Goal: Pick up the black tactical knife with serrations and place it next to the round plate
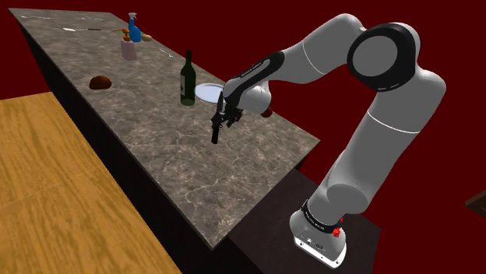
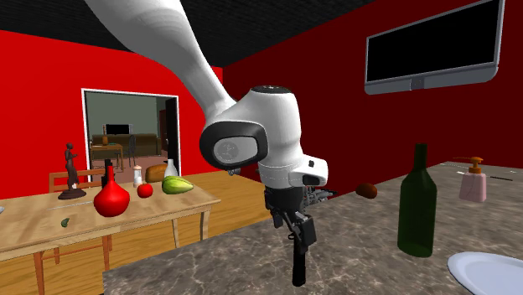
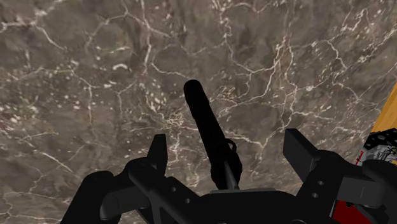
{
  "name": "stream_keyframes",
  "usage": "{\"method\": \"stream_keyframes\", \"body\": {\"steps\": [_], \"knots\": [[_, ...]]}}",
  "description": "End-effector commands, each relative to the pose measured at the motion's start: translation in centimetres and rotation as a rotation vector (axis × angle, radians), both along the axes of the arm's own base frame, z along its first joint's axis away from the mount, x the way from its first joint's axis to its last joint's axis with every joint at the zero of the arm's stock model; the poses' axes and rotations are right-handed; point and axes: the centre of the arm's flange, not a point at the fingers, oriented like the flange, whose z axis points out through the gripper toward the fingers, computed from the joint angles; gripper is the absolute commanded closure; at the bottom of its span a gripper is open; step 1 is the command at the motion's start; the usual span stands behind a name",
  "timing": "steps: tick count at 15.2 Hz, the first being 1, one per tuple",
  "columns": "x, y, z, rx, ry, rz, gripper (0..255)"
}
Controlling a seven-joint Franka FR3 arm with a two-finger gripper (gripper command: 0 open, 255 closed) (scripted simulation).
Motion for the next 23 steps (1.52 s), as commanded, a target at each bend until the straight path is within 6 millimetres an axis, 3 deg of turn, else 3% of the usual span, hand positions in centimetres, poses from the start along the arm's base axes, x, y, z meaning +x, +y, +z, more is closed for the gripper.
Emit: {"method": "stream_keyframes", "body": {"steps": [1,5,6,15,23], "knots": [[0.0,0.0,-0.1,0.0,0.0,0.0,0],[0.0,0.0,-0.1,0.0,0.0,0.0,0],[0.0,0.0,-0.1,0.0,0.0,0.0,255],[0.0,0.0,-0.1,0.0,0.0,0.0,255],[0.0,0.0,4.1,0.0,0.0,0.0,255]]}}
